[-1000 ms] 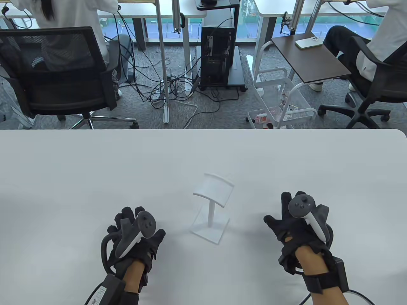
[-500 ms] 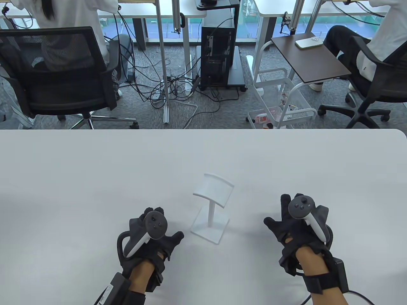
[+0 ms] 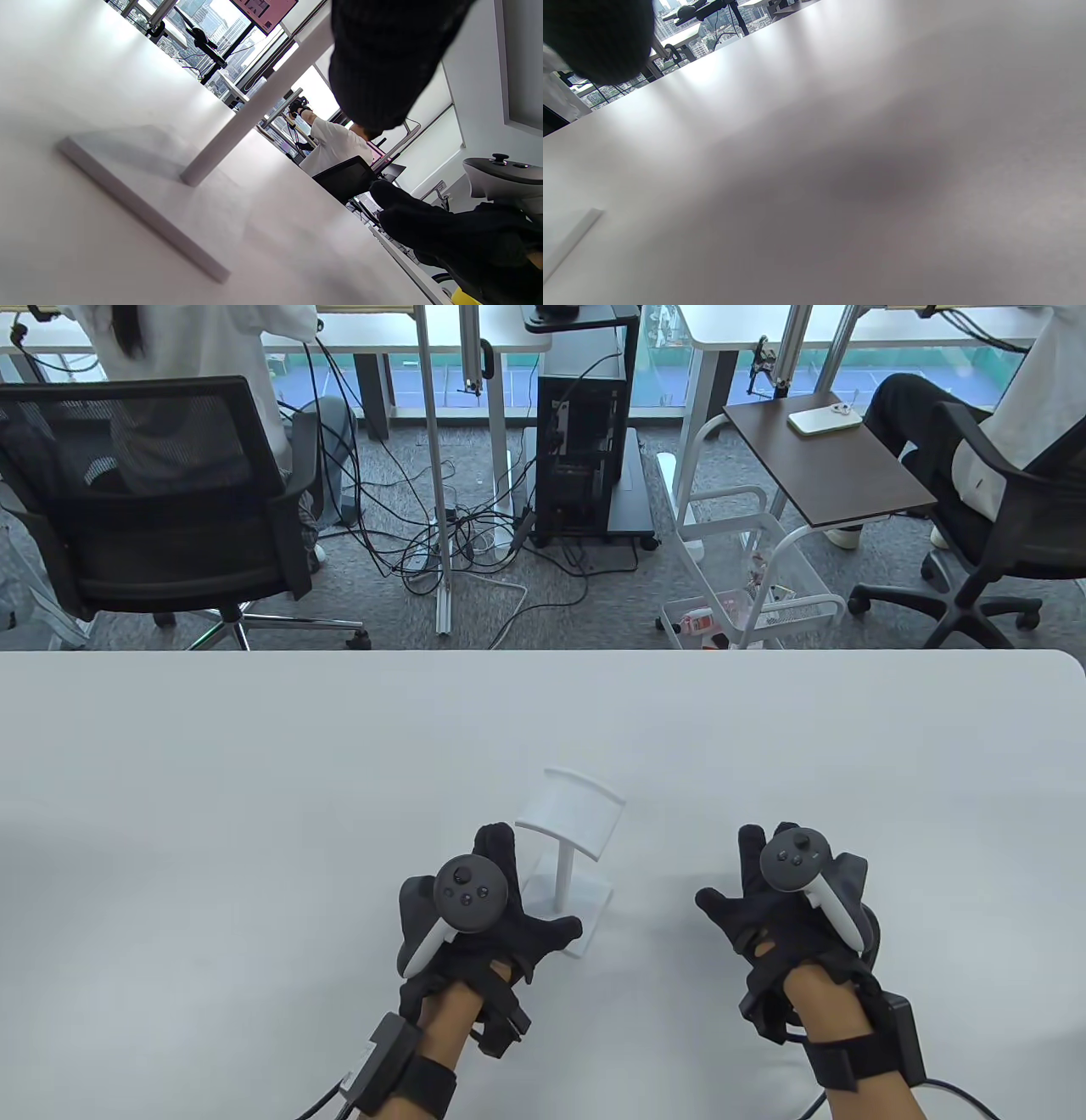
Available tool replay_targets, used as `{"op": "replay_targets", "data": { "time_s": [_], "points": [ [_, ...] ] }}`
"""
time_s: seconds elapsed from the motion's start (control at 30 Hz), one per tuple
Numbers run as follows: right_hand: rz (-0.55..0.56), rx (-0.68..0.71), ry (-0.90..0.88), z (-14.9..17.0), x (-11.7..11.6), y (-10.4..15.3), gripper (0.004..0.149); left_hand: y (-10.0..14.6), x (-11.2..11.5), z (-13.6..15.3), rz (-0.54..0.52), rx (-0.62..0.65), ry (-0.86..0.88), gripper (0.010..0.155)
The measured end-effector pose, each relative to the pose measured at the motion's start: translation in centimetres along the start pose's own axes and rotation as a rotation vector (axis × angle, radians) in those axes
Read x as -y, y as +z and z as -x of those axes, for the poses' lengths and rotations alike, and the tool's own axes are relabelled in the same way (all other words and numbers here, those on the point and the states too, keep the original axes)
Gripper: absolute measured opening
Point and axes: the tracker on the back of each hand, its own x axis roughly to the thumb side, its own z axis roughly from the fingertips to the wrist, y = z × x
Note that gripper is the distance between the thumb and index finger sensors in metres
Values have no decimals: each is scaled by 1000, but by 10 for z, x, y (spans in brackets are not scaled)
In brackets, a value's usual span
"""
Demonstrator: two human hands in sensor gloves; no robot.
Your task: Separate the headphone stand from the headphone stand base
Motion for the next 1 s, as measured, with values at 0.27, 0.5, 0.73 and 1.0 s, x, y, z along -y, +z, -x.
{"op": "replay_targets", "data": {
  "time_s": [0.27, 0.5, 0.73, 1.0],
  "points": [
    [-17, 8, 25, -4, -6, -4, 87, -21, 25, 4, 1, -7, -33, 91],
    [1, 13, -7, -1, -2, -3, 86, -28, 27, 10, -18, -17, 99, 54],
    [-18, 7, 7, -1, -5, -5, 85, -16, 14, 16, -67, 62, 13, 50],
    [-38, -3, -10, 5, -7, -7, 85, 14, -17, 35, -55, -23, -221, 53]
  ]
}}
